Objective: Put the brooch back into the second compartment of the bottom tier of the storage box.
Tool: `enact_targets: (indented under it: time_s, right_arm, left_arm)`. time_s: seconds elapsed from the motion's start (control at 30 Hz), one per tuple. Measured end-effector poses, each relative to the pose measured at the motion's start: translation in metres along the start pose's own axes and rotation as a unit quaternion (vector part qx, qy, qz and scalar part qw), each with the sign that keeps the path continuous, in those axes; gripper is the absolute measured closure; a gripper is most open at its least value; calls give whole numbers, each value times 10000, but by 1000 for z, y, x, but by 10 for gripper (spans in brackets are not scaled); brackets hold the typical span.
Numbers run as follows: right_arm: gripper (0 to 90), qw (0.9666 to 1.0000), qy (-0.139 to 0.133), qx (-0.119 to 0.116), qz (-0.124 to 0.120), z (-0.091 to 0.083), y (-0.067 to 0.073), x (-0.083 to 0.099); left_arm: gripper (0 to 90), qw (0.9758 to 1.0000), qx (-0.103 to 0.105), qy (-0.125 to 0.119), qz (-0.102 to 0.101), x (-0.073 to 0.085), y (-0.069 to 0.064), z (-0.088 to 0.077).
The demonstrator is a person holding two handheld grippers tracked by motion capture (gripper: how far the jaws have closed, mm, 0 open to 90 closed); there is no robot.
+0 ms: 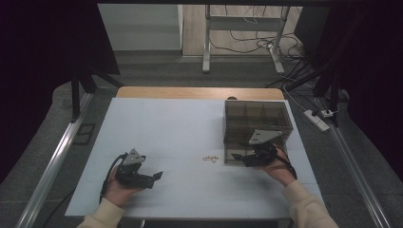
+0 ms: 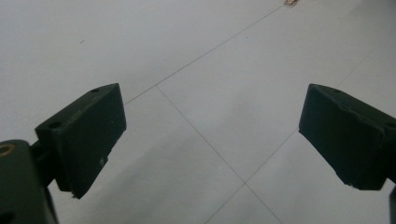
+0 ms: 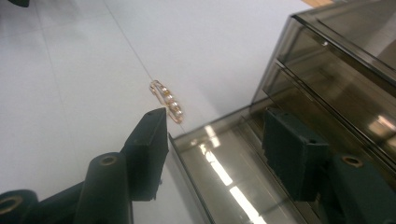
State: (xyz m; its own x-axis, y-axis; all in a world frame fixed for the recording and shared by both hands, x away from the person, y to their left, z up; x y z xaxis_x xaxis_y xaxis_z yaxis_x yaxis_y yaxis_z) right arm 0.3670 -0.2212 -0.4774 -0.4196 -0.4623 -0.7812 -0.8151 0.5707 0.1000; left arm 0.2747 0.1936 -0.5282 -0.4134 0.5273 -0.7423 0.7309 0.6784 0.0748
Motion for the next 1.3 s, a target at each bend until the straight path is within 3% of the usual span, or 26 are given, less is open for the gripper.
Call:
enact_targets:
  time_s: [0.2, 1.3]
  right_arm:
    - [397, 9998, 125, -36, -132, 8, 7, -6]
    - [363, 9982, 477, -241, -279, 40, 19, -25]
  left_arm:
    - [69, 10000, -1, -14, -5, 0, 0, -1]
    - [71, 10000, -10, 12, 28, 0, 0, 0]
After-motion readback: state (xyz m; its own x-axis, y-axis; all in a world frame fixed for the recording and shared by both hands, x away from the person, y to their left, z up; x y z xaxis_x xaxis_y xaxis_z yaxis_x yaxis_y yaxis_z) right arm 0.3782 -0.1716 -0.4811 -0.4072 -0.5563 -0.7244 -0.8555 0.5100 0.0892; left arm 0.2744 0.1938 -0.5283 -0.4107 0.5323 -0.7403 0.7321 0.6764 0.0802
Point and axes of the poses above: each handheld gripper's, and its own axes: z roughly forward along the jaws, x roughly out of its underside, y roughly to its left, the point moved 1 cm from there along z, roughly forward along the jaws, and after that the axes turned 13 degrees about z, right-handed, at the moved point
